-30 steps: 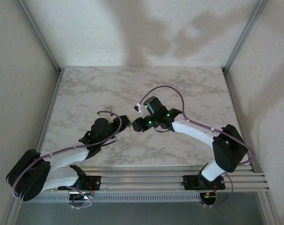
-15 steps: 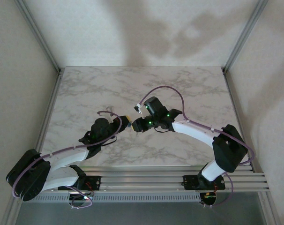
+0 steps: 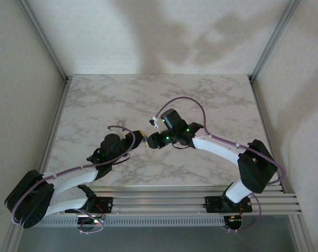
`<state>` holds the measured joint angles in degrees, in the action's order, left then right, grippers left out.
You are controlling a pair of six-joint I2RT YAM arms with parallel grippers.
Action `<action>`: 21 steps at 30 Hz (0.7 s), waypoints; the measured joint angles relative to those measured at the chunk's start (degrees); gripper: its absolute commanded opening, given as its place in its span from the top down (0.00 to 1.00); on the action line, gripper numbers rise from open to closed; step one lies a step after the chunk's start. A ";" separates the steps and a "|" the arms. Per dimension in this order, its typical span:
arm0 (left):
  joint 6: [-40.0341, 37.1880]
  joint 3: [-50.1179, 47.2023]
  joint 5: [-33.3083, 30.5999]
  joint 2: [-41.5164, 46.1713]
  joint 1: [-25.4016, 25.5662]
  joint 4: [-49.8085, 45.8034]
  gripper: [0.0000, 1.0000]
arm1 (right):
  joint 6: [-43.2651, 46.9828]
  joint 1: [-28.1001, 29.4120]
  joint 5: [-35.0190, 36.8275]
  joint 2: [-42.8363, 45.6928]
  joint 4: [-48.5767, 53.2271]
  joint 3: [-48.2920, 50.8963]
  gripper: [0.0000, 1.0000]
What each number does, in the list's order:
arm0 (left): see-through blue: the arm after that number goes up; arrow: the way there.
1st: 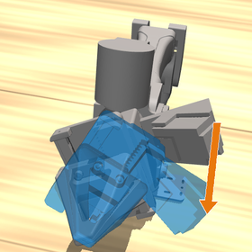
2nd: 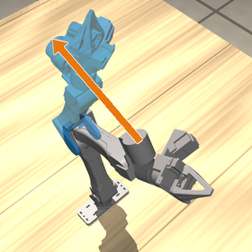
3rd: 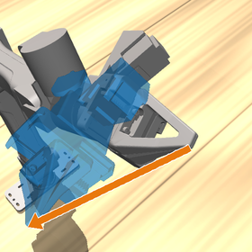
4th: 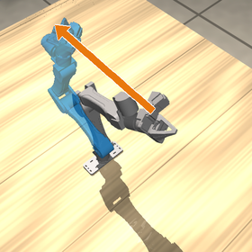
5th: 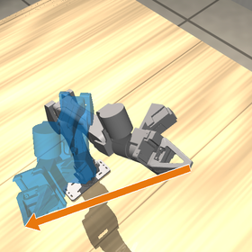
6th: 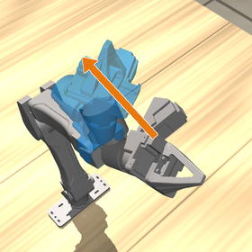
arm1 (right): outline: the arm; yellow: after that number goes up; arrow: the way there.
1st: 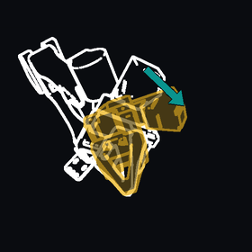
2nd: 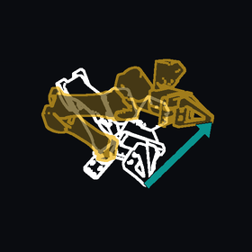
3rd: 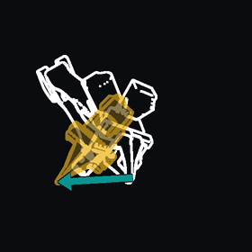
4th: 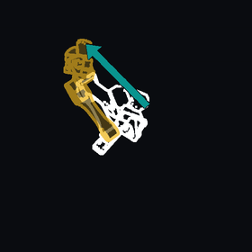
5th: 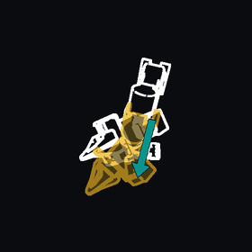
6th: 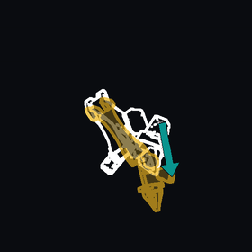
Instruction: Lock with the key
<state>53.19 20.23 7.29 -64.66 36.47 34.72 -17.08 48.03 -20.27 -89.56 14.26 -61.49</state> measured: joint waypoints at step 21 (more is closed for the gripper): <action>0.00 -0.59 -2.82 0.50 0.24 -3.19 1.00 | 0.02 0.00 -1.66 0.00 -0.37 0.00 0.51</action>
<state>53.19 19.64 4.47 -64.16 36.71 31.53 -17.06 48.03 -21.93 -89.56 13.89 -61.49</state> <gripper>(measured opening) 0.074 0.487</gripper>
